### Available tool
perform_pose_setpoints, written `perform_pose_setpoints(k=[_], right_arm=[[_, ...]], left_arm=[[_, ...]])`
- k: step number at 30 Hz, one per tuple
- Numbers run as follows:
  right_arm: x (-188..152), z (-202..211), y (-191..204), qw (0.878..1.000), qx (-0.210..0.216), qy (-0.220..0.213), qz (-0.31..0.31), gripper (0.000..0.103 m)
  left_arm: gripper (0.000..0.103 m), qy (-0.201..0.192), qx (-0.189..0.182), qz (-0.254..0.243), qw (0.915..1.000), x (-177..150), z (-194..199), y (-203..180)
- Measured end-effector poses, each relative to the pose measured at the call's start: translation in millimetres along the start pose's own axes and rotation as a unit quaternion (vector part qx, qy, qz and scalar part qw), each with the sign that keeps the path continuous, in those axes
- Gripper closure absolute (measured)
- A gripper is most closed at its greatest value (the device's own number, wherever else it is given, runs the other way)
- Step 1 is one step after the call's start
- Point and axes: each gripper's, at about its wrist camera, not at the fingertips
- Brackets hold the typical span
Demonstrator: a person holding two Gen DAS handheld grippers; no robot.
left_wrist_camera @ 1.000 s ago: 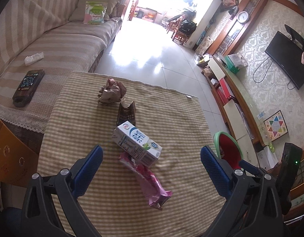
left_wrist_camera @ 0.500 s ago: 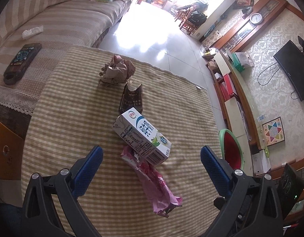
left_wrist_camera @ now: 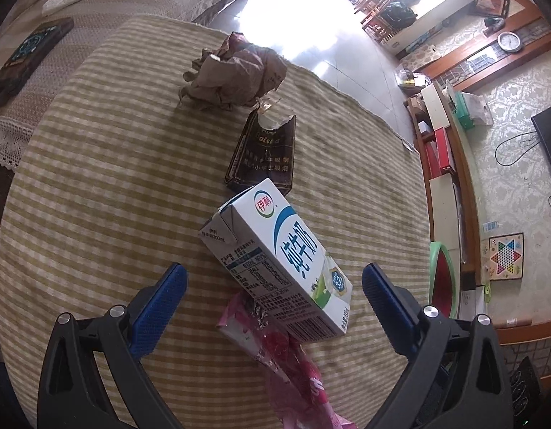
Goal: Collect trash
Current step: 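Move both tools back over the table toward the milk carton and pink wrapper, then grasp the white milk carton with the left tool while the right tool grasps the pink wrapper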
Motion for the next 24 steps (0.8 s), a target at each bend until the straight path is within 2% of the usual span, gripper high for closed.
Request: perform_pose_setpoints(k=[4, 8, 11, 13, 14, 19, 24], right_arm=[[-1.2, -7.9, -5.5, 1.000, 0.001, 0.009, -0.006, 0.004], [-2.4, -13.6, -3.2, 1.000, 0.006, 0.017, -0.001, 0.004], [-3.1, -15.8, -1.5, 1.000, 0.013, 0.020, 0.000, 0.004], [-3.7, -16.8, -0.8, 1.000, 0.018, 0.021, -0.001, 0.004], [-4.0, -17.4, -0.7, 1.000, 0.020, 0.023, -0.002, 0.004], [-5.9, -21.1, 2.7, 0.999, 0.024, 0.030, 0.000, 0.004], [-5.2, -26.1, 9.7, 0.999, 0.025, 0.032, 0.013, 0.004]], left_arm=[[0.016, -0.001, -0.006, 0.012, 0.9999, 1.4, -10.0, 2.1], [0.019, 0.008, -0.030, 0.032, 0.9990, 5.0, -22.9, 2.0], [0.025, 0.008, -0.028, 0.022, 0.9993, 8.0, -27.9, -6.3], [0.046, 0.004, -0.023, 0.016, 0.9996, 10.5, -28.1, -8.7], [0.051, 0.006, -0.024, 0.017, 0.9995, 12.2, -29.2, -8.5], [0.055, 0.010, -0.029, 0.006, 0.9995, 19.1, -33.6, -9.9], [0.061, -0.007, -0.037, -0.001, 0.9993, 21.3, -25.9, -11.3]])
Point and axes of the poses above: each gripper's, at about its wrist camera, not at the fingertips, and z roughly against the way its jaws point, y to its left, x to its top, and after that the axes turned 7 degrees about -z, right-handed
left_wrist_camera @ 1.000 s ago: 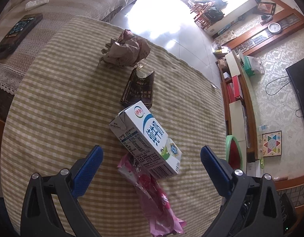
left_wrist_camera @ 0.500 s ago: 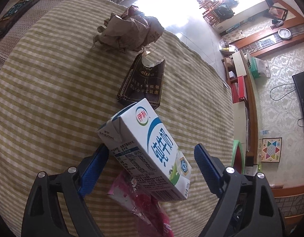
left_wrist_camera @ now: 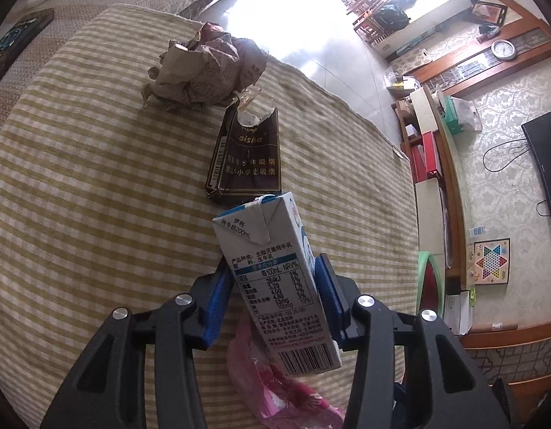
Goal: Collect trash
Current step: 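Grasp the white milk carton with the left tool while the right tool grasps the pink wrapper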
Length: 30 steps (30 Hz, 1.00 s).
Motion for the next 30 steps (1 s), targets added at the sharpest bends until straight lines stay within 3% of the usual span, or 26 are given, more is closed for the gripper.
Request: perform_pose_setpoints(k=[7, 9, 11, 13, 17, 30], right_arm=[[4.6, -30.3, 17.3, 0.999, 0.021, 0.031, 0.032, 0.007], [3.9, -41.4, 25.6, 0.998, 0.013, 0.043, 0.051, 0.022], [2.5, -51.7, 31.2, 0.996, 0.005, 0.060, 0.062, 0.052], [-0.7, -59.2, 34.3, 0.995, 0.004, 0.071, 0.065, 0.068], [-4.2, -59.1, 36.6, 0.995, 0.004, 0.074, 0.066, 0.086], [-1.7, -12.5, 28.6, 0.998, 0.018, 0.035, 0.049, 0.087]], left_arm=[[0.062, -0.029, 0.008, -0.027, 0.9992, 3.7, 21.4, -4.4], [0.062, -0.037, 0.013, -0.034, 0.9987, 4.5, 29.2, -3.5], [0.062, -0.045, 0.013, -0.039, 0.9982, 6.1, 36.8, -2.8], [0.062, -0.052, 0.014, -0.044, 0.9976, 7.4, 43.4, -3.2], [0.062, -0.066, 0.018, -0.052, 0.9963, 8.5, 56.5, -3.3], [0.062, -0.108, 0.021, -0.079, 0.9908, -0.8, 104.4, -20.7]])
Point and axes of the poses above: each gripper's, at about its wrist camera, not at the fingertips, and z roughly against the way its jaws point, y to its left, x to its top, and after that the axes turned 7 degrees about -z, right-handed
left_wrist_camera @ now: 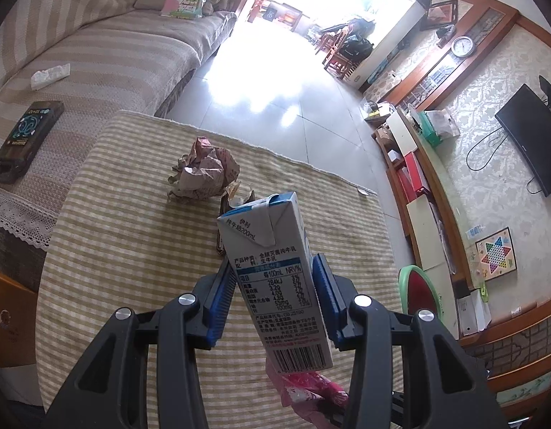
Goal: Collect trash
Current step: 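Grasp the white milk carton with the left tool while the right tool grasps the pink wrapper, then carry the milk carton and pink wrapper over the red bin and release both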
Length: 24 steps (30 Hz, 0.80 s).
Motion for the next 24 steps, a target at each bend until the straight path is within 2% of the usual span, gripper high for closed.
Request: perform_pose_setpoints(k=[5, 9, 24], right_arm=[[-6.7, 15.0, -6.1, 1.000, -0.008, -0.009, -0.006, 0.088], [-6.4, 34.9, -18.3, 0.999, -0.012, -0.034, -0.024, 0.088], [2.6, 119.3, -90.6, 0.985, -0.051, -0.134, -0.095, 0.088]], left_arm=[[0.062, -0.015, 0.007, -0.010, 0.9998, 6.1, 19.7, -8.5], [0.062, -0.020, 0.009, -0.020, 0.9996, 7.5, 29.7, -18.7], [0.062, -0.020, -0.001, -0.104, 0.9944, 6.6, 32.9, -102.1]])
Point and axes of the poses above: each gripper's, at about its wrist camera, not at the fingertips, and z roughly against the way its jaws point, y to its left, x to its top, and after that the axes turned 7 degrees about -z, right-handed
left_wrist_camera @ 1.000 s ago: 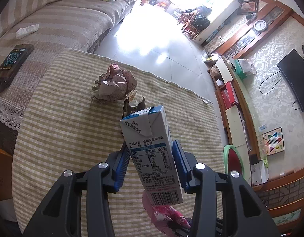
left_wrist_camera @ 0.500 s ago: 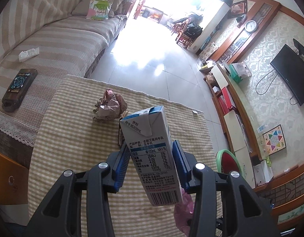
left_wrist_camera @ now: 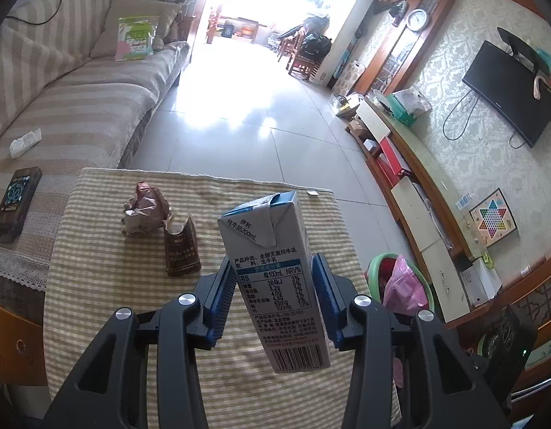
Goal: Collect trash
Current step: 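Carry the milk carton and pink wrapper over the red bin and release both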
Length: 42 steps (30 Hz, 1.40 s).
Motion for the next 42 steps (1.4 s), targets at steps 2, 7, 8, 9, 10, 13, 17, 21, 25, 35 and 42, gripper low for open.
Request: perform_pose_setpoints(k=[2, 7, 8, 9, 10, 13, 17, 21, 25, 35, 42], right_arm=[[6.3, 9.2, -12.4, 1.000, -0.006, -0.011, -0.011, 0.088], [19.9, 31.0, -41.2, 0.999, -0.018, -0.040, -0.032, 0.088], [22.5, 34.8, -46.7, 0.998, -0.021, -0.044, -0.034, 0.088], [24.6, 37.9, -51.4, 0.998, -0.024, -0.049, -0.038, 0.088], [26.8, 41.1, -56.6, 0.997, -0.026, -0.053, -0.042, 0.088], [32.1, 49.1, -71.4, 0.996, -0.031, -0.064, -0.052, 0.088], [37.0, 58.8, -92.0, 0.994, -0.038, -0.077, -0.067, 0.088], [41.6, 66.1, -113.5, 0.992, -0.047, -0.088, -0.083, 0.088], [43.9, 71.1, -137.5, 0.989, -0.055, -0.096, -0.101, 0.088], [43.0, 74.9, -188.0, 0.983, -0.069, -0.100, -0.136, 0.088], [41.5, 69.4, -218.9, 0.979, -0.076, -0.099, -0.160, 0.088]], left_arm=[[0.062, 0.002, -0.007, -0.009, 0.9999, 2.8, -3.1, -12.5], [0.062, 0.009, -0.022, -0.029, 0.9993, 6.1, -13.5, -39.9], [0.062, 0.011, -0.026, -0.034, 0.9990, 5.7, -16.0, -47.5], [0.062, 0.013, -0.030, -0.038, 0.9988, 6.2, -18.8, -52.8], [0.062, 0.014, -0.034, -0.042, 0.9984, 5.6, -21.7, -59.1], [0.062, 0.020, -0.047, -0.054, 0.9972, 5.0, -31.3, -78.3], [0.062, 0.024, -0.074, -0.065, 0.9948, 5.4, -44.7, -104.0], [0.062, 0.034, -0.092, -0.079, 0.9921, 4.3, -60.8, -130.9], [0.062, 0.046, -0.106, -0.097, 0.9886, 2.7, -80.7, -161.6], [0.062, 0.066, -0.128, -0.147, 0.9786, -1.2, -121.4, -226.9], [0.062, 0.087, -0.139, -0.164, 0.9728, -9.7, -146.8, -260.0]])
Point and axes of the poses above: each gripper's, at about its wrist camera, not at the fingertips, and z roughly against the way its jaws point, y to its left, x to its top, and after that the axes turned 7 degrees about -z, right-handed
